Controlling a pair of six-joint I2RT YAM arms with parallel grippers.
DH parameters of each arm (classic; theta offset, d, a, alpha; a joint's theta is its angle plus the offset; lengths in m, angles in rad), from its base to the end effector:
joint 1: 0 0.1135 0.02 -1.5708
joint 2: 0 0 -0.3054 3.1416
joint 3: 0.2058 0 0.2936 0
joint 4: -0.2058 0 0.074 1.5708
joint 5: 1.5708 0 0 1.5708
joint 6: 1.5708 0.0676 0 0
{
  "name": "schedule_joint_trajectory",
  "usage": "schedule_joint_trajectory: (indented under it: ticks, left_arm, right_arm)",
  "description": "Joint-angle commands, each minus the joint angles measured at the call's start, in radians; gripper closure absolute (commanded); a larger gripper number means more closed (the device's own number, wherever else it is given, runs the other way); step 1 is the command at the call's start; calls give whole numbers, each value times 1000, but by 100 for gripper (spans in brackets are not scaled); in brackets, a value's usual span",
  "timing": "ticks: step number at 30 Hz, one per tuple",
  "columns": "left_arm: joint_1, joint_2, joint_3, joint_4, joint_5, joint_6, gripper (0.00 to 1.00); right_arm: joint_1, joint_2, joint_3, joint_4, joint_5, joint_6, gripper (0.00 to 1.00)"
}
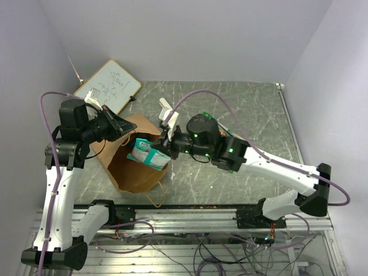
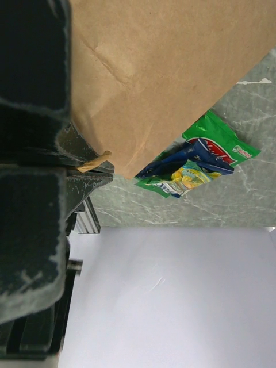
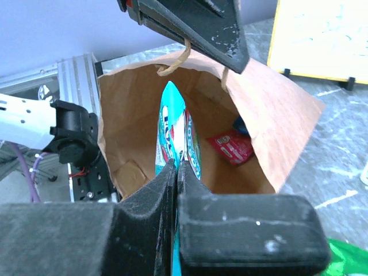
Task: Take the snacks out of the paper bag
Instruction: Take out the snack from the paper bag, then place the snack at the center of the board.
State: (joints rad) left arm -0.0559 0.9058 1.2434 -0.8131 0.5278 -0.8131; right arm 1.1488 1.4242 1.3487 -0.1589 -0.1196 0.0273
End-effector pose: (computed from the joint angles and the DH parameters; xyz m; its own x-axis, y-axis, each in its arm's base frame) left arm 0.1984 -0.0452 0.4450 -0.6739 -0.5908 -0.4435 0.0084 0.5942 -0.8043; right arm 0.1580 0.3716 0.4210 -0.1211 -0.2036 -0.9715 -0.9503 0.3065 0.0543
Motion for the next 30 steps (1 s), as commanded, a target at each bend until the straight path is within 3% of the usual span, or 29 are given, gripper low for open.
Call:
schedule_joint_trajectory:
  ticks: [1,7,11,15,20,30]
  left_arm:
    - [2,-14,-17,52,16,-14,93]
    - [2,0,-15,53,15,-11,93]
    - [2,5,-9,49,12,-11,93]
    - [2,0,-6,35,12,-6,93]
    - [2,2,0,17,18,8,93]
    - [2,-9,-5,12,26,8,93]
  right_arm:
    - [2,-112,47,-130,61,-5,100]
    - [0,-239,91,-307,349,-71,100]
    - [-1,-251,119,-372,731,14,100]
    - [-35,-143,218,-536,963,169,100]
    - [-149,-49,300,-731,1005,337,100]
    - [-364,-81,230,-870,944,434,100]
